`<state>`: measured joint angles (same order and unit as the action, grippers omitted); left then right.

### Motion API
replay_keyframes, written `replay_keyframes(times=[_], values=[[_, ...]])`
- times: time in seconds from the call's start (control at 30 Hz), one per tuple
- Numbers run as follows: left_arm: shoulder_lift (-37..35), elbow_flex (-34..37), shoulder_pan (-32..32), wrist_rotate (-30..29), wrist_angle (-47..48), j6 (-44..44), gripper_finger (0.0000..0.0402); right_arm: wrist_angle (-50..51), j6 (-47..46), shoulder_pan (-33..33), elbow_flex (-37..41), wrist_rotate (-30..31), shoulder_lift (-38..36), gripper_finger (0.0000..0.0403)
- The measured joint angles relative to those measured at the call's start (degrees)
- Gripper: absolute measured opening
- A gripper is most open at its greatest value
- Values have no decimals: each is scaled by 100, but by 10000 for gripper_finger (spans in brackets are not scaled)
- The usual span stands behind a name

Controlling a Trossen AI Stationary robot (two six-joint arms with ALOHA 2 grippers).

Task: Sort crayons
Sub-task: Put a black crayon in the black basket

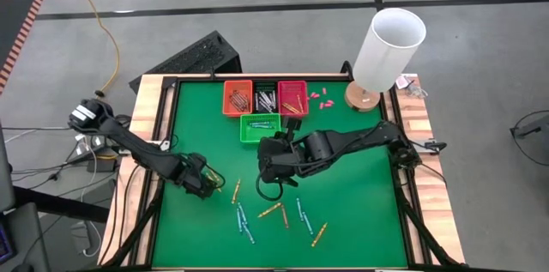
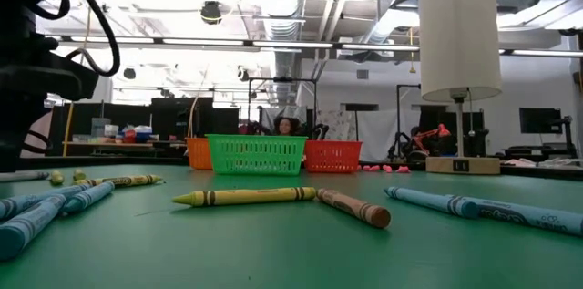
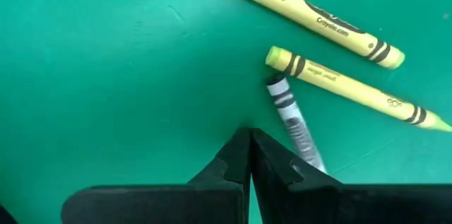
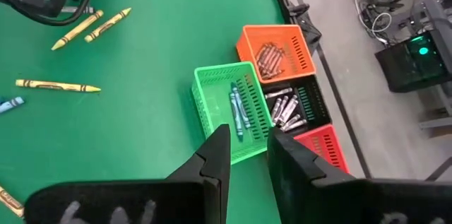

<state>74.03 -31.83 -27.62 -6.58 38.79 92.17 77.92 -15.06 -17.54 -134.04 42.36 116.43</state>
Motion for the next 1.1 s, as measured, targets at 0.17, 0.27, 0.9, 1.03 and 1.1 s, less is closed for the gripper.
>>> replay_keyframes(times=[0.17,0.27,0.9,1.03,1.1], values=[[250,-32,14,-122,-171,45,0,-7,-7,-20,0,-6,-1,93],[270,-126,14,-280,-125,50,0,-25,-7,-11,0,-6,-1,93],[307,-353,364,-1682,-1320,-835,0,-14,-15,-3,178,-2,-6,93],[272,-365,434,-1723,-1291,-1111,0,224,-753,110,911,14,-1,93],[272,-437,467,-1800,-1112,-1275,0,618,-1625,238,1412,80,4,93]])
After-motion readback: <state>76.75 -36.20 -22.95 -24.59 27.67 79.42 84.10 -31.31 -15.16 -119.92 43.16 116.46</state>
